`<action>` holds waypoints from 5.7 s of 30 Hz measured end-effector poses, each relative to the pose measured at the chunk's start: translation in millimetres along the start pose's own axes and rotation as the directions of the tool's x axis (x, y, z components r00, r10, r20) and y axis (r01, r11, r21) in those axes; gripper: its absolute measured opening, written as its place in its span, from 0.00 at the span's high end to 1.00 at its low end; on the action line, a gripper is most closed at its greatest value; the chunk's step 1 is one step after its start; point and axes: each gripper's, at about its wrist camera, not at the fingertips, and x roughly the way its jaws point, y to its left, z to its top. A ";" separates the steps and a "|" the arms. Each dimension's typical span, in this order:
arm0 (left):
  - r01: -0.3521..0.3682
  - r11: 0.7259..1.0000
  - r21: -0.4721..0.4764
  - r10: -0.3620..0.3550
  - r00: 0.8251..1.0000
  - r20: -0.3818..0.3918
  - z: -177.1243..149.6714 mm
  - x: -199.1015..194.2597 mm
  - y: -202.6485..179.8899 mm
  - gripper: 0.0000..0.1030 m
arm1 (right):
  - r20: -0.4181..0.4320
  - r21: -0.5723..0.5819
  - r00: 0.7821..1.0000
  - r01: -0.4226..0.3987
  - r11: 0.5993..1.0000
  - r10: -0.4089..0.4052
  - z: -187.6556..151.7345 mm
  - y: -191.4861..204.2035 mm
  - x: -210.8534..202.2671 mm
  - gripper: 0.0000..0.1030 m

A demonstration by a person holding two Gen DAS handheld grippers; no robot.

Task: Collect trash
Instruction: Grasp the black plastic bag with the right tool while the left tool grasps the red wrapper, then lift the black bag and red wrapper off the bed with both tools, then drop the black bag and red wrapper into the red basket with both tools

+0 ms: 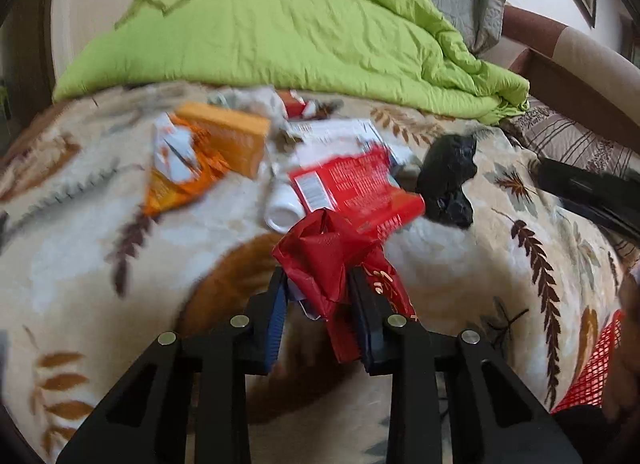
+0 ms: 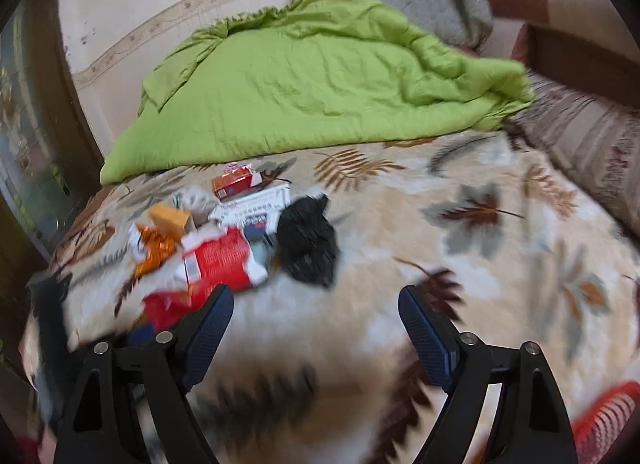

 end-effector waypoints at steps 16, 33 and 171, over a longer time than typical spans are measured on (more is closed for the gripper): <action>-0.177 0.983 0.042 0.172 0.981 0.088 12.7 -25.1 20.9 0.72 | 0.049 -0.008 0.995 0.082 0.997 -0.082 23.2 26.3 82.4 0.65; -0.334 0.941 -0.063 0.339 0.930 0.140 20.2 -38.5 52.7 0.72 | 0.157 -0.120 0.984 -0.071 0.990 0.090 1.8 65.3 20.6 0.66; 0.370 0.900 0.231 -0.349 0.928 -0.130 -10.0 -108.4 -164.1 0.37 | 0.083 0.345 0.995 -0.079 0.935 0.053 -91.8 -177.3 -194.2 0.42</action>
